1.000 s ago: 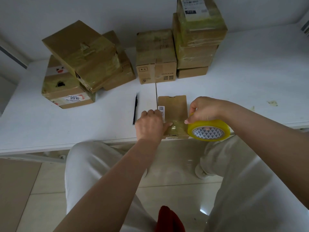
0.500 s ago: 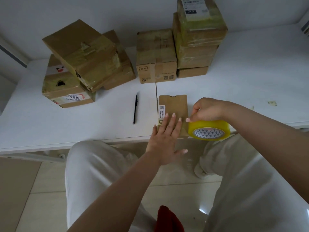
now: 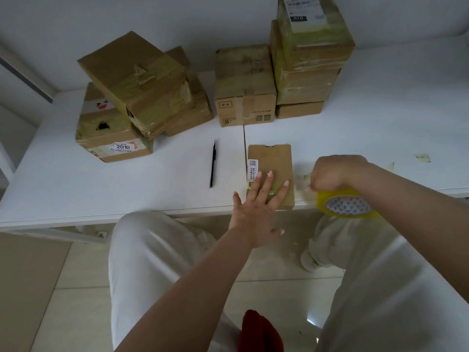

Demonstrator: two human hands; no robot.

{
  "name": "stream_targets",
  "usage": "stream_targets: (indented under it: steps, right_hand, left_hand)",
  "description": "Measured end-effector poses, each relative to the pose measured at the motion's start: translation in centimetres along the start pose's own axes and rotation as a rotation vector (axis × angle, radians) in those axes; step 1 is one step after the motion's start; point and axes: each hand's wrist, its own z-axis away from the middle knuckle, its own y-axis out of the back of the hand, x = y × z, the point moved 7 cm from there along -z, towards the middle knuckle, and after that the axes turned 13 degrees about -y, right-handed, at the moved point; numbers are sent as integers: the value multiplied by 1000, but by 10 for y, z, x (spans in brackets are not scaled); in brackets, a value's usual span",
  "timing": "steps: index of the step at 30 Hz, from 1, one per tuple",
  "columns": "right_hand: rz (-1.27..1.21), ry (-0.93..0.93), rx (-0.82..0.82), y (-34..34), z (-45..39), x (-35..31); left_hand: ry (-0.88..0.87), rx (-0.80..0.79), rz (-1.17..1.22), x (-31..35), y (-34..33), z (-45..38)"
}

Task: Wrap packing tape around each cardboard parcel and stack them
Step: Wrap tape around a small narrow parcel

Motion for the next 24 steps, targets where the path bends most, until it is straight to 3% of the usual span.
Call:
stream_targets:
  steps: [2, 4, 7, 9, 12, 15, 20, 24]
  right_hand:
    - [-90, 29, -18, -5, -2, 9]
    - [-123, 54, -11, -4, -2, 10]
    - [-141, 76, -17, -3, -7, 9]
    - [-158, 78, -24, -2, -9, 10]
    - [-166, 90, -26, -3, -12, 11]
    - [-162, 98, -19, -3, -14, 10]
    - [-160, 106, -12, -5, -13, 9]
    - [-169, 107, 1, -4, -11, 10]
  left_hand:
    - [-4, 0, 47, 2, 2, 1]
    - [-17, 104, 195, 1, 13, 4]
    - [143, 581, 559, -37, 52, 17]
    - [405, 740, 545, -85, 63, 21]
    - [681, 620, 465, -141, 60, 10]
    - [816, 465, 448, -162, 51, 0]
    - [824, 379, 450, -176, 42, -8]
    - [667, 596, 794, -160, 49, 8]
